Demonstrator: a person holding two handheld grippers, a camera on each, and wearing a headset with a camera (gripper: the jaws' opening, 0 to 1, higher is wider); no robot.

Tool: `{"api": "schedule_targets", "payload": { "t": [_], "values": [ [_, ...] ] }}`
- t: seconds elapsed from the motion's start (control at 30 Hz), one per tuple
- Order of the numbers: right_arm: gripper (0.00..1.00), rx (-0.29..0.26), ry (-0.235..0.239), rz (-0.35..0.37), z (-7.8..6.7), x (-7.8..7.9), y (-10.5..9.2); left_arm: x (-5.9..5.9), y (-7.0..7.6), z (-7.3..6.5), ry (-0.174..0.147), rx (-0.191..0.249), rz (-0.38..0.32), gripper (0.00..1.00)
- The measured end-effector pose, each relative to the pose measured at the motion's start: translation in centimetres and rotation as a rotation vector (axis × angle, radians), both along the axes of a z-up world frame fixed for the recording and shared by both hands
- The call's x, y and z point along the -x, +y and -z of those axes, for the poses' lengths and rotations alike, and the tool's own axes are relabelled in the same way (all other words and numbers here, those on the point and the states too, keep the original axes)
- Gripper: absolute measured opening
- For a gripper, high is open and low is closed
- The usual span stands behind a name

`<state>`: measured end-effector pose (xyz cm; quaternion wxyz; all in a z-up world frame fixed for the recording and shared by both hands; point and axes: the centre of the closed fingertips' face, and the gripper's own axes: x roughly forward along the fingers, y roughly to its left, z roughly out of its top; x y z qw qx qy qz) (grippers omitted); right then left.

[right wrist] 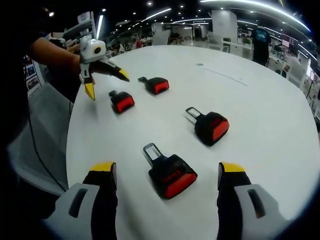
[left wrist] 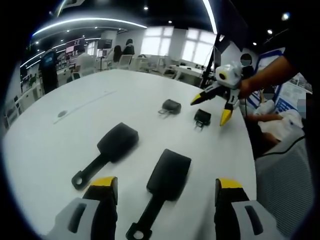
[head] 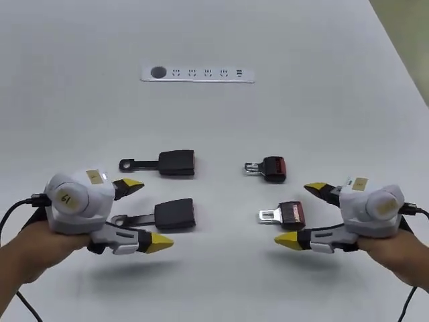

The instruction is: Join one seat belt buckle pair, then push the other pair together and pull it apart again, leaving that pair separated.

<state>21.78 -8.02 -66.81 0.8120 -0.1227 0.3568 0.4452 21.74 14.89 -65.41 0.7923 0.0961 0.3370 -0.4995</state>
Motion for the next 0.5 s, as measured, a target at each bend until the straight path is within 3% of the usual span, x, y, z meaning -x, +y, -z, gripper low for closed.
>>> {"api": "schedule_targets", "payload": {
  "t": [0.13, 0.2, 0.3, 0.37, 0.43, 0.5],
  "values": [
    [0.77, 0.023, 0.013, -0.050, 0.7, 0.3, -0.3, 0.0, -0.7, 0.1, 0.003, -0.009, 0.049, 0.82],
    [0.76, 0.022, 0.015, -0.064, 0.8, 0.2, -0.5, -0.3, -0.4, 0.8, -0.001, -0.028, 0.067, 0.79],
    [0.73, 0.030, 0.023, -0.091, 0.8, 0.3, -0.5, -0.5, -1.0, 0.5, -0.009, -0.027, 0.091, 0.76],
    [0.72, 0.055, 0.025, -0.125, 1.1, 0.4, -0.8, -0.3, -1.2, 0.9, -0.011, -0.056, 0.124, 0.75],
    [0.71, 0.060, 0.034, -0.142, 1.6, 0.3, -1.0, -0.1, -1.7, 1.0, -0.001, -0.052, 0.135, 0.72],
    [0.67, 0.071, 0.042, -0.169, 2.0, 0.4, -1.2, 0.3, -2.1, 1.3, -0.012, -0.072, 0.177, 0.69]
  ]
}}
